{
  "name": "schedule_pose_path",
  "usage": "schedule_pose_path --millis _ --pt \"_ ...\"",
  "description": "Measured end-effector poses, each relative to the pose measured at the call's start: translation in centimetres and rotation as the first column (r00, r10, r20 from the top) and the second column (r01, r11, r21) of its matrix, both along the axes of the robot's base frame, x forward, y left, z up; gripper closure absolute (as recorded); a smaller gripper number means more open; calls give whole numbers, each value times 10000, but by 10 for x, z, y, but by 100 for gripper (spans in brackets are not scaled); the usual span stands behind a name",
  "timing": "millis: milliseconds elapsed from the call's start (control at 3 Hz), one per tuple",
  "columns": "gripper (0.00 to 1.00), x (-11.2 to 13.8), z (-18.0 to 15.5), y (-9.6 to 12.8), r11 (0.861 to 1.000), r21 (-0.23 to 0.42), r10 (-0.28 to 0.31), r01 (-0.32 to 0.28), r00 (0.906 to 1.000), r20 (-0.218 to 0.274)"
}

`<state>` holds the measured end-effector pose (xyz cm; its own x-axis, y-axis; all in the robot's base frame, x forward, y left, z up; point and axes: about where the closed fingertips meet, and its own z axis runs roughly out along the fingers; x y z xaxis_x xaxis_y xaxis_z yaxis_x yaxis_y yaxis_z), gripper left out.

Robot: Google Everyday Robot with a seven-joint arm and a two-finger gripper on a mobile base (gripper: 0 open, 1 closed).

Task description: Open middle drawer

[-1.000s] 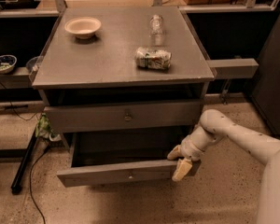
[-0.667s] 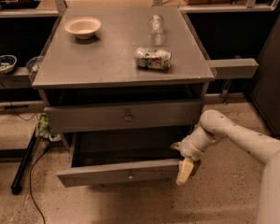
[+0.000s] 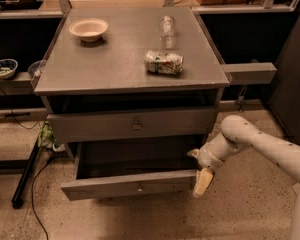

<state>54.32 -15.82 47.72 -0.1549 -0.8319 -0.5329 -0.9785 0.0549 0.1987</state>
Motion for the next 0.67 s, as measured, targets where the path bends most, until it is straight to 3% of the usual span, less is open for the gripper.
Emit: schedule_pose_path --millis 333,667 --pt "0 -11 48 -40 9948 -245 -963 985 9923 774" --pt "0 -35 87 -114 9601 -435 -2680 2764 9531 1405"
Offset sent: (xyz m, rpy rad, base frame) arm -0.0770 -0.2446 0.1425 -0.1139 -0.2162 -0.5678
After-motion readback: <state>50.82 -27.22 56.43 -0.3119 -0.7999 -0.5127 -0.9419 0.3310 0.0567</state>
